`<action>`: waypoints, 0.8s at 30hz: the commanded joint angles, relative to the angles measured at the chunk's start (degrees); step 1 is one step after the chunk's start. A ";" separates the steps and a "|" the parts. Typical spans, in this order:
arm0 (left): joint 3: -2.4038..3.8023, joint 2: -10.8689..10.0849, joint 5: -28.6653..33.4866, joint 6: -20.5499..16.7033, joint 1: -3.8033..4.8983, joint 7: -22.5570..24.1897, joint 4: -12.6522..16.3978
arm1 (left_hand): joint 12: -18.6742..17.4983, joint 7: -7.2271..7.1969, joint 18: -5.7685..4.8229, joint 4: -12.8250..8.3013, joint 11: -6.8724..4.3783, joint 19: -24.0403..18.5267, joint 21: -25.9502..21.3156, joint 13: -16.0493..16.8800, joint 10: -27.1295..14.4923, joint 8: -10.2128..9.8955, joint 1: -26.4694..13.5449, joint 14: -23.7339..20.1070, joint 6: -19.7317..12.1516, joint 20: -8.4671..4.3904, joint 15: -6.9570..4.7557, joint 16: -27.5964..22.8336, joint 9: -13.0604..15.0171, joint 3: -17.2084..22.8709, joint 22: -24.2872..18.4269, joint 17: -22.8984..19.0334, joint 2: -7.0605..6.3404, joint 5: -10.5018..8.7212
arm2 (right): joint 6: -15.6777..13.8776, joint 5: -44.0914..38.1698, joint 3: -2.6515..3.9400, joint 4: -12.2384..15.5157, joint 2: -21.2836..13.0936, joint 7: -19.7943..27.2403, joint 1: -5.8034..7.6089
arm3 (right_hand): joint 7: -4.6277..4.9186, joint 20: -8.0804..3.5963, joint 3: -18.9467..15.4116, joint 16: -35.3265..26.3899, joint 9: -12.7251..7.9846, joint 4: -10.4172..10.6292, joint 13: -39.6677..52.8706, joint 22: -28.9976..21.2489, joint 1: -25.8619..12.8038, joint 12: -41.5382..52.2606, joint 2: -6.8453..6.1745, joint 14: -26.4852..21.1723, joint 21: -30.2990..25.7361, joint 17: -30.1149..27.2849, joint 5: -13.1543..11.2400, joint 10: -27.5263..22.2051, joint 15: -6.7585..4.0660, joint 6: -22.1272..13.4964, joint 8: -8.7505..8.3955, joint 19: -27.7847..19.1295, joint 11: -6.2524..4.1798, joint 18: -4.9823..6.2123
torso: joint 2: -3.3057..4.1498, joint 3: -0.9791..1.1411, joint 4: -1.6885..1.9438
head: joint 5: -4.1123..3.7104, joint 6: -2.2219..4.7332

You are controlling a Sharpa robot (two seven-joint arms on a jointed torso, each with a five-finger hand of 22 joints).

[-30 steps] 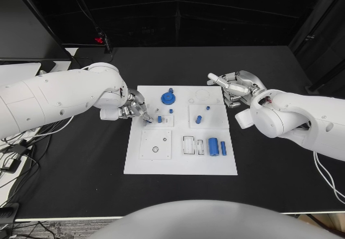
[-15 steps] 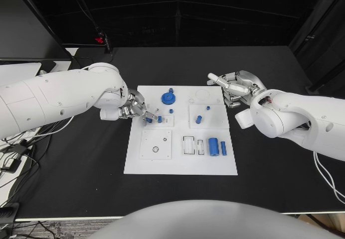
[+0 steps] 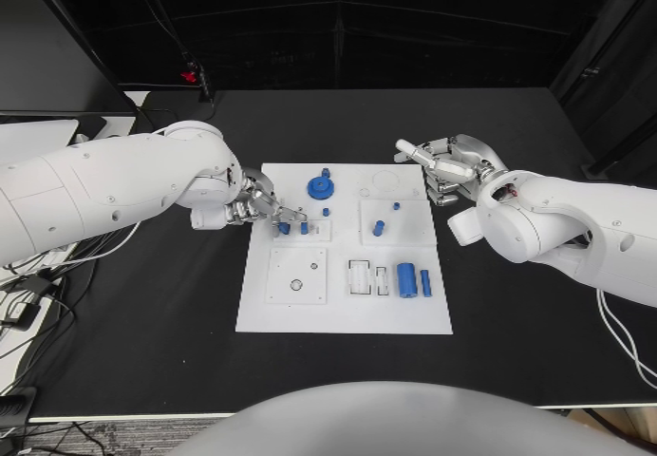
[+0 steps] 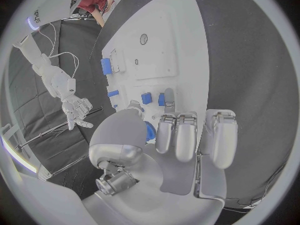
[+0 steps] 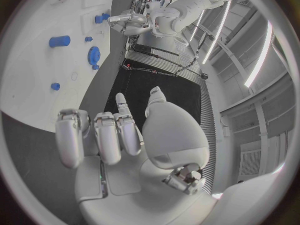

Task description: Assemble the parts on the task board

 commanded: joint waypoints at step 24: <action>-0.02 -0.60 0.46 -2.35 0.03 3.77 0.26 | 0.21 0.20 -0.36 -0.15 0.15 6.09 0.18 15.08 6.08 0.43 -0.08 6.00 -0.02 -0.12 -0.18 0.05 0.16 -0.51 15.09 15.09 1.54 -0.17 | 0.38 -0.07 0.03 -0.20 0.12 0.05 -0.06 | -0.08 -0.20 -0.42 0.14 -0.06 -0.04 15.08 13.10 0.04 0.14 0.52 6.16 -0.19 15.09 0.37 6.17 -0.10 -0.36 0.24 2.12 -0.18 0.21 | -0.02 0.01 -0.06 | -0.05 0.00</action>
